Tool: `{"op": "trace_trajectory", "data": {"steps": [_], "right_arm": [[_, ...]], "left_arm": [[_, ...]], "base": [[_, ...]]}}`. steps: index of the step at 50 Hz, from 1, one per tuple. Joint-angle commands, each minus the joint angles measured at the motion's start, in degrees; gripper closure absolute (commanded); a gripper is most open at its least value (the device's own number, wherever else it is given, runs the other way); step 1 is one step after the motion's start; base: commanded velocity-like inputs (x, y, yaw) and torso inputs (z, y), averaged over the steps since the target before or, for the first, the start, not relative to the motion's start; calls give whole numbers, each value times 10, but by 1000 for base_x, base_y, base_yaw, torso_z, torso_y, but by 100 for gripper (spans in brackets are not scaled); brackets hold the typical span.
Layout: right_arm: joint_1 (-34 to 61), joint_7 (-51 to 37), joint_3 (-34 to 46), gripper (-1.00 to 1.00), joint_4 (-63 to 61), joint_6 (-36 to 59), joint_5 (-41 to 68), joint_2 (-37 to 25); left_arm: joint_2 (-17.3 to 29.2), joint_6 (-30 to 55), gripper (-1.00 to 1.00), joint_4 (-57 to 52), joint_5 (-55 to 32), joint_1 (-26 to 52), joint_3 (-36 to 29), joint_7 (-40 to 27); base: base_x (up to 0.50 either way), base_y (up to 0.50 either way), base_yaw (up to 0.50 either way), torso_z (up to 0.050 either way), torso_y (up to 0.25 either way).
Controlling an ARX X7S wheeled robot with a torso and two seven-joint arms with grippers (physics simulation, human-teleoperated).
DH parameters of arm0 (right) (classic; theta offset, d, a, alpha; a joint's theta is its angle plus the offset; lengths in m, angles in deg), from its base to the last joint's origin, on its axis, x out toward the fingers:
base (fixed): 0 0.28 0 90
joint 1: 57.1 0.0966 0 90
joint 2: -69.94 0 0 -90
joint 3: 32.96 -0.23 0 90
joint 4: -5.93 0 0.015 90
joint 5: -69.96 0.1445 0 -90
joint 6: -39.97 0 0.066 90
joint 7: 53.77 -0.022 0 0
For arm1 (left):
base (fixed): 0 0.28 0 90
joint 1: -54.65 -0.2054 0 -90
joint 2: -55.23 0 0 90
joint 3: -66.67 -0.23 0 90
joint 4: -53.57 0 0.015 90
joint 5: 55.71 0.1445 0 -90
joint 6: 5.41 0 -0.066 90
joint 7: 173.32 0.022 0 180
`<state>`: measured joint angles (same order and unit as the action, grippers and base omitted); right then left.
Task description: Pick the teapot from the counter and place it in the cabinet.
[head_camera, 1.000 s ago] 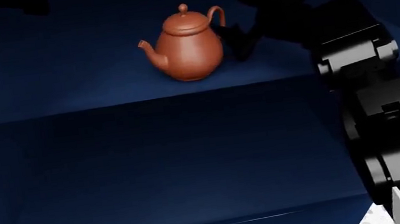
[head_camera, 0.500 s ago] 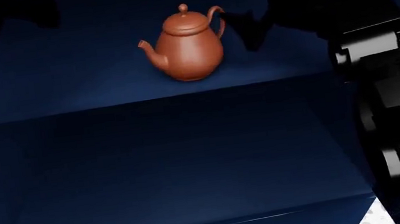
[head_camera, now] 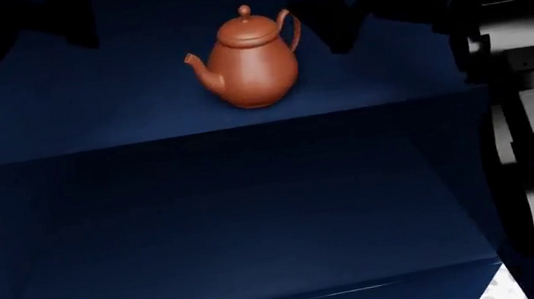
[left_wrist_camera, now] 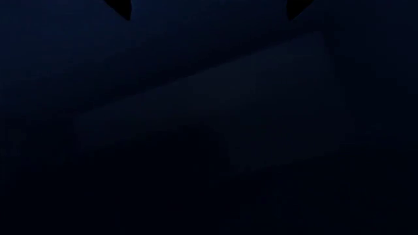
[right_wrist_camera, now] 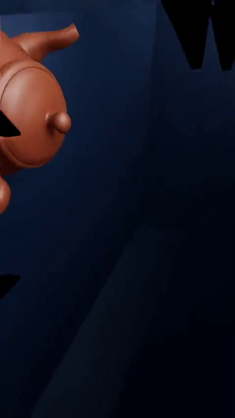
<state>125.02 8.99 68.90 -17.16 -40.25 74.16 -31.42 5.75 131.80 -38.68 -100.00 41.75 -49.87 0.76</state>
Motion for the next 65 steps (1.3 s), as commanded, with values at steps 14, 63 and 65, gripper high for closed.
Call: {"op": "trace_trajectory", "data": {"steps": [14,63,65], "right_arm": [[37,34,-1,-100,66,28,9,10],[-151,-89,-104,-100,-612,572,104,-47],[-154,-92,-112,-100,-627,581,108,-49]], "left_arm": [[-1,9,-100,2,-22,-5,26,-20],[-54,111,-100,-185,-206,-58,174,-288],[-50,120,-100,-205,-221,-62,185,-310]], "base": [[0,0,0,0,0],[0,0,0,0,0],[0,0,0,0,0]]}}
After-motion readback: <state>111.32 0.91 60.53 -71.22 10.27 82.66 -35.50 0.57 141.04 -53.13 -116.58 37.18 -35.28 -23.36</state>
